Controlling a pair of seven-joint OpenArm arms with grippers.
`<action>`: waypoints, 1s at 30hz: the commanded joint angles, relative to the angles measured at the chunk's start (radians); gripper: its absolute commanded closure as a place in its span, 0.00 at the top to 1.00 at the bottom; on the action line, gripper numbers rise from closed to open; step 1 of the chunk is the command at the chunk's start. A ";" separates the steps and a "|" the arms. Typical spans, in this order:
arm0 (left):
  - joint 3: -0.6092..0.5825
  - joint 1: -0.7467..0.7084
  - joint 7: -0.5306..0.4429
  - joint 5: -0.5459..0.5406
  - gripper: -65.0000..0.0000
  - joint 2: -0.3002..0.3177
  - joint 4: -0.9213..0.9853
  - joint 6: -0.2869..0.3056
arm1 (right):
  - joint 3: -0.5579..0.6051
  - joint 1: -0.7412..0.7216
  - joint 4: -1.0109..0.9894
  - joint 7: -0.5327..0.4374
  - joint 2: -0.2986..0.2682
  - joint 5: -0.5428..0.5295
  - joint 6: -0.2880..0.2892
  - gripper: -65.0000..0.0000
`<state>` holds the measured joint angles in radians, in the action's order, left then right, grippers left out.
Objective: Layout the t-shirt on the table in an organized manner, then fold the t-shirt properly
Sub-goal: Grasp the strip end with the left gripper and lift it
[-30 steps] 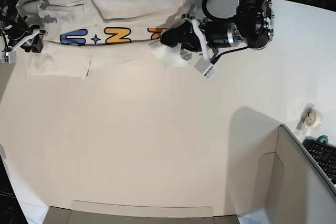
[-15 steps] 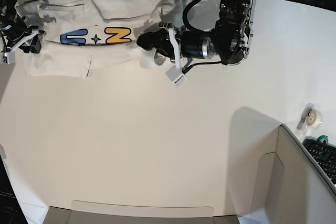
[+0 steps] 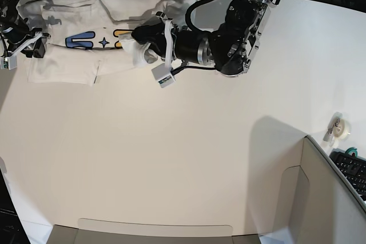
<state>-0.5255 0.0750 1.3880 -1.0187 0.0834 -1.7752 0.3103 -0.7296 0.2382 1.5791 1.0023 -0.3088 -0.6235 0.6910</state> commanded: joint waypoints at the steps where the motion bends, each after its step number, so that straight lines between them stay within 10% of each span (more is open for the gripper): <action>1: -0.020 0.021 -0.016 -0.016 0.00 -0.009 -0.016 0.003 | -0.006 -0.003 0.019 -0.020 -0.017 -0.008 0.007 0.27; 26: -0.086 0.072 -0.098 0.005 0.00 -0.009 -0.016 0.003 | -0.003 -0.003 0.017 -0.020 -0.014 -0.009 0.007 0.27; 30: -0.086 0.072 -0.103 0.001 0.19 -0.020 -0.016 0.007 | -0.002 -0.003 0.016 -0.020 -0.014 -0.009 0.007 0.27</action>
<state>-0.6125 0.1299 1.3087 -0.9932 0.0772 -1.7752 0.3107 -0.7277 0.2386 1.5791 1.0019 -0.3042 -0.6235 0.6910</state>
